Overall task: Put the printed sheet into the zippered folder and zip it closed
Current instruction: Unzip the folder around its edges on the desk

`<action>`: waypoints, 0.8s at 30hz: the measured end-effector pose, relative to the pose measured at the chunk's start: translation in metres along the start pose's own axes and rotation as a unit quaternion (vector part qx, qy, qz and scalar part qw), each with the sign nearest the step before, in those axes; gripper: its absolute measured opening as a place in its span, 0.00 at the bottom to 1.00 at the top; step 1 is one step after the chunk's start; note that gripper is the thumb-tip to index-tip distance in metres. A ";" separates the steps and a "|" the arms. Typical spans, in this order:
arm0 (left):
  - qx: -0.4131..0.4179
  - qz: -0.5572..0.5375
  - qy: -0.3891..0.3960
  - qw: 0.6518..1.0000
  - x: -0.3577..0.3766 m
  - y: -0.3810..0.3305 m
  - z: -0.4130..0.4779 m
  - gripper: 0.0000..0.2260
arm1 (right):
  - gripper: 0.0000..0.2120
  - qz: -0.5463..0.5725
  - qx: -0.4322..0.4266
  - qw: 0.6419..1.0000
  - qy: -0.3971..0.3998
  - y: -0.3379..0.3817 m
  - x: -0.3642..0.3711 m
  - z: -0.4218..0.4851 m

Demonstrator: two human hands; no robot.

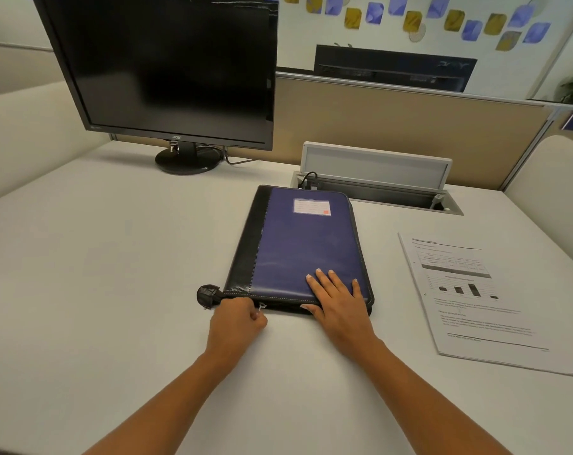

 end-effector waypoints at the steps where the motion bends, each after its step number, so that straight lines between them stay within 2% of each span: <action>1: -0.010 -0.010 -0.007 1.000 -0.005 0.007 0.001 0.16 | 0.39 -0.001 0.001 1.000 -0.001 -0.001 0.000 0.000; 4: -0.022 -0.020 -0.017 0.999 -0.015 0.017 0.002 0.15 | 0.32 -0.005 -0.001 1.000 -0.004 -0.001 0.001 0.001; 7: -0.020 -0.018 -0.014 1.000 -0.016 0.014 0.002 0.15 | 0.41 -0.011 -0.003 1.000 0.001 0.000 0.001 -0.001; 8: -0.022 -0.018 -0.015 0.999 -0.017 0.014 0.002 0.15 | 0.40 -0.008 0.000 1.000 0.003 0.000 0.001 -0.001; 10: -0.026 -0.021 -0.017 0.999 -0.018 0.015 0.002 0.16 | 0.33 0.001 0.004 1.000 0.007 -0.001 0.002 -0.001; 14: -0.018 -0.017 -0.021 0.999 -0.020 0.015 0.002 0.16 | 0.28 0.008 0.004 1.000 0.010 -0.001 0.003 -0.001; 24: -0.031 -0.011 -0.056 0.998 -0.031 0.031 0.004 0.09 | 0.28 0.003 0.005 1.000 0.011 0.000 0.003 -0.002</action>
Point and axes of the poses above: each hand's wrist, its own z-axis towards the middle knuckle, its own x-axis out of the palm, y = z × x, the point moved 8 cm from there along z, towards the middle knuckle, and after that the axes turned 8 degrees about -x, right-handed, at the moved point
